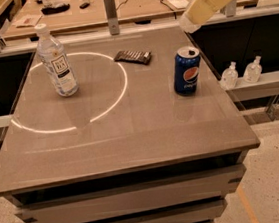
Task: Move blue plastic bottle near rxbar chocolate
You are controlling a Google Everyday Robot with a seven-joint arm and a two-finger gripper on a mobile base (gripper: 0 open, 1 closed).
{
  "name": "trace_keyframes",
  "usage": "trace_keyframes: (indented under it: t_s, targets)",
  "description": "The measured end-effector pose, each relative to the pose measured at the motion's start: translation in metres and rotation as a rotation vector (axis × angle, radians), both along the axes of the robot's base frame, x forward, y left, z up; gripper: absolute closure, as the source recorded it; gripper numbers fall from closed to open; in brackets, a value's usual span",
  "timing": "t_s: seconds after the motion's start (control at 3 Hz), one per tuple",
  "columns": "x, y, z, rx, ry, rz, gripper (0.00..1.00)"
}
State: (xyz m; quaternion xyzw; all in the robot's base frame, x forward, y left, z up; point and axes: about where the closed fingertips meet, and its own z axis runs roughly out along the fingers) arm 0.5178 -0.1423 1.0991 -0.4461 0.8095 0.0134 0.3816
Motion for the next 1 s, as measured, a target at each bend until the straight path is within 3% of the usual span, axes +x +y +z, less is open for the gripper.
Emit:
trace_keyframes:
  t_s: [0.33,0.67,1.0]
  targets:
    - [0.004,0.001,0.008,0.005,-0.003,-0.001,0.00]
    - [0.016,0.020,0.031,0.007,-0.003,-0.014,0.00]
    - [0.033,0.066,0.056,-0.002,-0.009,-0.009,0.00]
